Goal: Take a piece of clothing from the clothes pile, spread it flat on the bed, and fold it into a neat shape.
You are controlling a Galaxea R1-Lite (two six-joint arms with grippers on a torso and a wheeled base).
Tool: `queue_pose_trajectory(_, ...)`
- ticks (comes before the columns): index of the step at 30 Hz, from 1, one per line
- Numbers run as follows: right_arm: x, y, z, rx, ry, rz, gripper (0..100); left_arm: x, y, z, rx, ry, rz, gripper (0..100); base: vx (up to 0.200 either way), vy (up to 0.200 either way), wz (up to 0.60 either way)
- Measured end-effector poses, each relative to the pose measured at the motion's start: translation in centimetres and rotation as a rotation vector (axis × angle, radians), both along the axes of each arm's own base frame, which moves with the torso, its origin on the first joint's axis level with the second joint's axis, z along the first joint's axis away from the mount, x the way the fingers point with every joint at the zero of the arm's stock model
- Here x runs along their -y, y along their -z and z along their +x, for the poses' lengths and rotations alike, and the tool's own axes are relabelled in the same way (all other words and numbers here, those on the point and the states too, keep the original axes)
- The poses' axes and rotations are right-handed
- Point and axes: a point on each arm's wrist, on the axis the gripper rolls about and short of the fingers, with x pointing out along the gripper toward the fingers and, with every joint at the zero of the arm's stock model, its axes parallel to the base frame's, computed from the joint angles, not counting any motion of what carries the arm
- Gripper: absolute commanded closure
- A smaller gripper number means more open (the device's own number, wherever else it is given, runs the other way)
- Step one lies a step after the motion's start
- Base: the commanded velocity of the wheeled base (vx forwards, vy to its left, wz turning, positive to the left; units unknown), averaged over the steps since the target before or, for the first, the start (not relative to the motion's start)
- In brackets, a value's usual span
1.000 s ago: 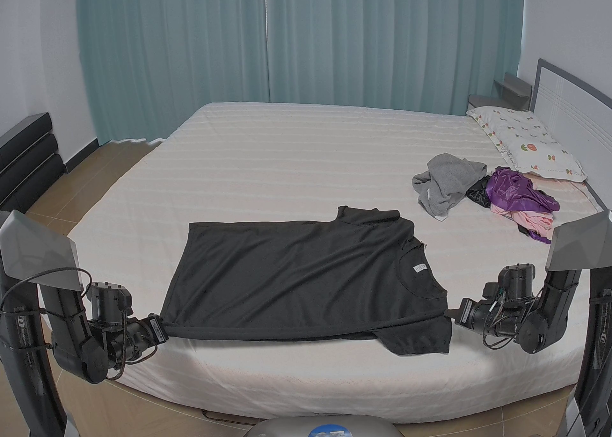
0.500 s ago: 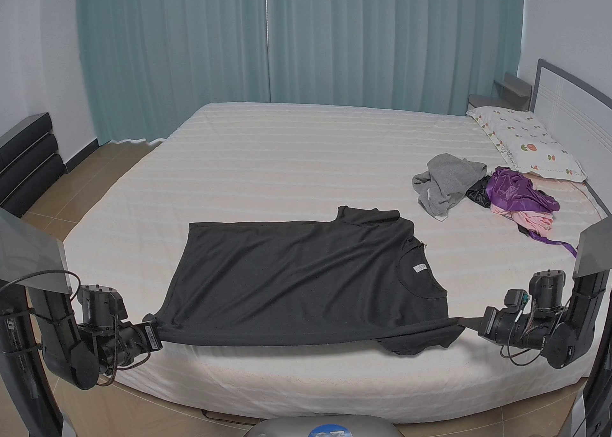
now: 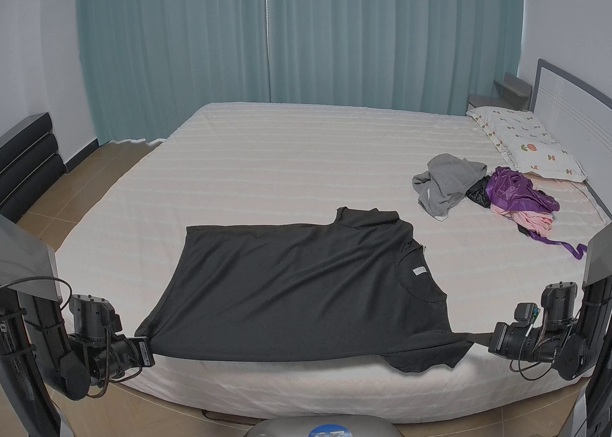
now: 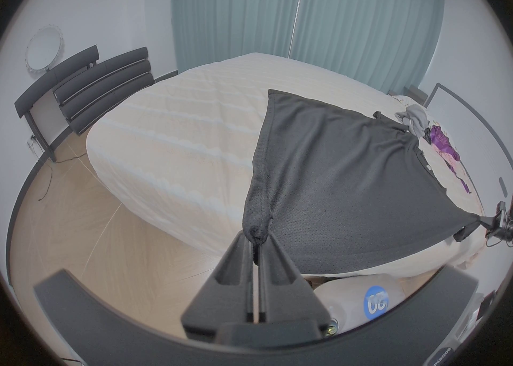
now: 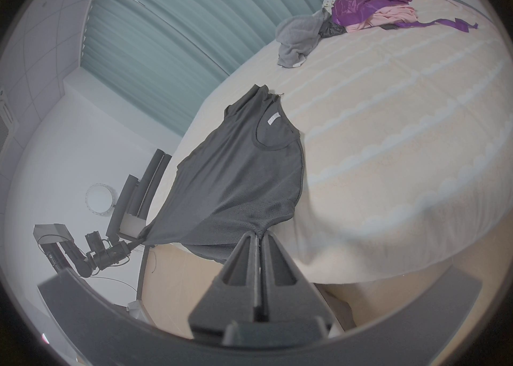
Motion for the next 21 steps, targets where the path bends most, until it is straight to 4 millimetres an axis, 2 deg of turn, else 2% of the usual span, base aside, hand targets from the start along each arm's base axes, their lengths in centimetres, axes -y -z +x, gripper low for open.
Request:
queue_pose_trajectory(10,0.2,0.6,-1.4,-0.108,-0.060,-0.071,100,0.0,0.0,-0.6,-0.017,0.011,0.009,100,0.000,0.000,0.00)
queue_pose_trajectory(21,0.9,-0.6,-3.2,-0.157,-0.093,-0.126,100,1.0,0.7,-0.9,-0.059,0.057,0.007,100,0.000,0.000,0.00)
